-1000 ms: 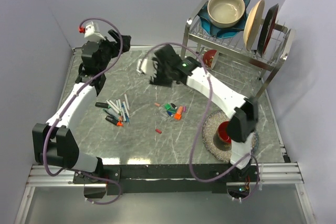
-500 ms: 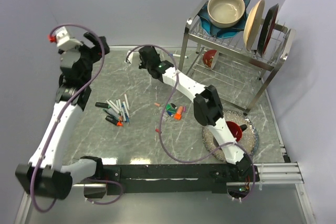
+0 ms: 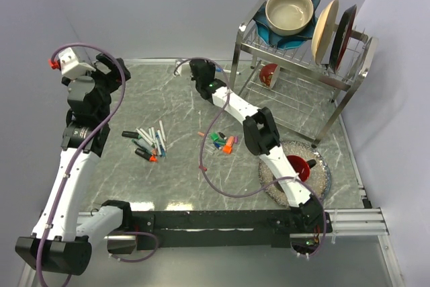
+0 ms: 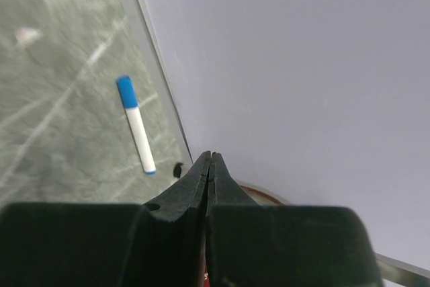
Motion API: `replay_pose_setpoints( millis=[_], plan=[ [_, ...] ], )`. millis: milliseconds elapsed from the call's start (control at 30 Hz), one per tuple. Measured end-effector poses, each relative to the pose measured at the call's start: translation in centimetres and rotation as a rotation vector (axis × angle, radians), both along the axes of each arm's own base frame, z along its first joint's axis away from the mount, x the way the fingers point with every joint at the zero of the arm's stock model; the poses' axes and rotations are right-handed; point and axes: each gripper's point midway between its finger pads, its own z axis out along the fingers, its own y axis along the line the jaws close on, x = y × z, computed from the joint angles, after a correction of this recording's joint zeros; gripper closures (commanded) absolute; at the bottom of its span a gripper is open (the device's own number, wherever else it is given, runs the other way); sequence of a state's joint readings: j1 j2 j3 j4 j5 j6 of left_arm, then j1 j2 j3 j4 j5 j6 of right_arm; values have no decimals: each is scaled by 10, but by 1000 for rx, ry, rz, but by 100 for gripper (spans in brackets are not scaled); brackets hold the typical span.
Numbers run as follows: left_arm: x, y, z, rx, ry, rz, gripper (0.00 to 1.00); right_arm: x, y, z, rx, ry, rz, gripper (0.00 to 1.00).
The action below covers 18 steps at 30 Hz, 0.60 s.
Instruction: Open the pen caps
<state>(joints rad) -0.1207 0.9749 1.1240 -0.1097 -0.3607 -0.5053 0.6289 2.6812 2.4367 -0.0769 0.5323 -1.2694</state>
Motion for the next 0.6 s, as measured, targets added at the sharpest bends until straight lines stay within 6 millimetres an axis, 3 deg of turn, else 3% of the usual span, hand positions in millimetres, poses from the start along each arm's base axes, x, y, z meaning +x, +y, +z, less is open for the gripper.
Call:
replay_pose_setpoints(
  millis=[267, 433, 600],
  plan=[
    [9, -1, -15, -2, 49, -2, 1, 22, -40, -46, -141, 12, -74, 98],
    [16, -2, -30, -1, 96, -8, 1, 29, -58, -49, -177, 3, -107, 97],
    [24, -6, -38, -3, 121, -20, 1, 33, -63, -43, -177, -21, -118, 94]
  ],
)
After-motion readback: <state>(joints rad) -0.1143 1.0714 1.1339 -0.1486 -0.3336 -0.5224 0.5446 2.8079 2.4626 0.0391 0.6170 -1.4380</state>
